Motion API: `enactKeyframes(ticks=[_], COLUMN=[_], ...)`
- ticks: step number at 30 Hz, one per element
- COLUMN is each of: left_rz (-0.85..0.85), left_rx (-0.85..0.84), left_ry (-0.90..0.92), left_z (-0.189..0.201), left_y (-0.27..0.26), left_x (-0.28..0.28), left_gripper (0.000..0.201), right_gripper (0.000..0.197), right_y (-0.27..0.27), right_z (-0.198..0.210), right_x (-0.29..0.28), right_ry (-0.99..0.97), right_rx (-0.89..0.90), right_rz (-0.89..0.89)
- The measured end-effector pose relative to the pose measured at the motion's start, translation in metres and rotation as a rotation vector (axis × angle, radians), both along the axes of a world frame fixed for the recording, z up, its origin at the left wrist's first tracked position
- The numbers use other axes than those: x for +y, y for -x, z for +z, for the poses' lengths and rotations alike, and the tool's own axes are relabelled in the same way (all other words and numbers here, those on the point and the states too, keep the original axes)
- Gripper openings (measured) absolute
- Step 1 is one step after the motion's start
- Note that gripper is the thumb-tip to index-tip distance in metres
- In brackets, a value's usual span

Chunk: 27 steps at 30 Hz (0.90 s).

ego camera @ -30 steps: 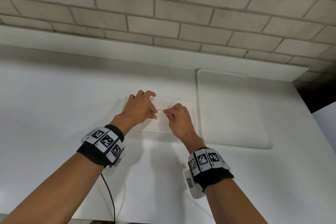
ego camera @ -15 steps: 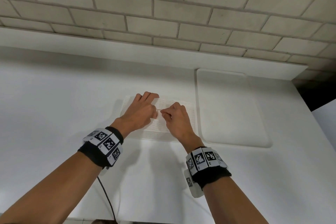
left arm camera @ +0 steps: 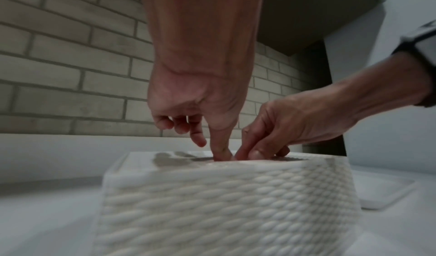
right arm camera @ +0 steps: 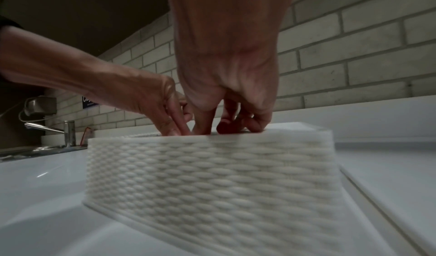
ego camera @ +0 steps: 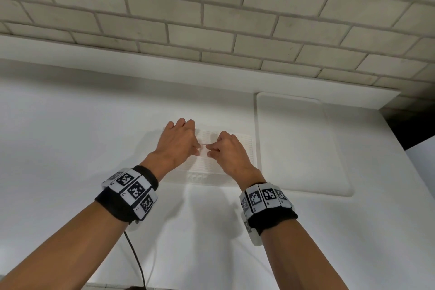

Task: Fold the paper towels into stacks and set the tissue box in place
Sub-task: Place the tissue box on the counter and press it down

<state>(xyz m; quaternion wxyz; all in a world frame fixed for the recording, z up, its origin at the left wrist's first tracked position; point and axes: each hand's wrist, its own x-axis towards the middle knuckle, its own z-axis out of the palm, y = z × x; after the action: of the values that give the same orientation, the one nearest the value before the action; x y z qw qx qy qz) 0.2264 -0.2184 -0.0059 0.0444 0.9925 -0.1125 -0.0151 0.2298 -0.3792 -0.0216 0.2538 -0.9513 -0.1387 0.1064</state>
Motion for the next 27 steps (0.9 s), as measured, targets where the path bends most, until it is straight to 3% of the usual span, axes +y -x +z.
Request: enactKeyframes(ticks=[7, 12, 20, 22, 27], left_rz=[0.104, 0.109, 0.112, 0.116, 0.098], left_rx=[0.096, 0.084, -0.061, -0.068, -0.012], left_ry=[0.357, 0.466, 0.688, 0.676, 0.732], left_z=[-0.013, -0.023, -0.036, -0.036, -0.040], left_y=[0.003, 0.003, 0.006, 0.005, 0.006], left_x=[0.011, 0.013, 0.005, 0.003, 0.007], left_gripper=[0.025, 0.022, 0.010, 0.007, 0.011], right_gripper=[0.020, 0.019, 0.008, 0.013, 0.005], right_y=[-0.005, -0.005, 0.001, 0.001, 0.002], right_z=[0.004, -0.006, -0.013, -0.013, -0.018], right_x=[-0.003, 0.001, -0.005, -0.008, -0.001], right_ry=[0.041, 0.110, -0.180, -0.264, -0.249], right_rx=[-0.090, -0.165, -0.087, -0.051, -0.113], right_rz=[0.083, 0.135, 0.005, -0.018, -0.051])
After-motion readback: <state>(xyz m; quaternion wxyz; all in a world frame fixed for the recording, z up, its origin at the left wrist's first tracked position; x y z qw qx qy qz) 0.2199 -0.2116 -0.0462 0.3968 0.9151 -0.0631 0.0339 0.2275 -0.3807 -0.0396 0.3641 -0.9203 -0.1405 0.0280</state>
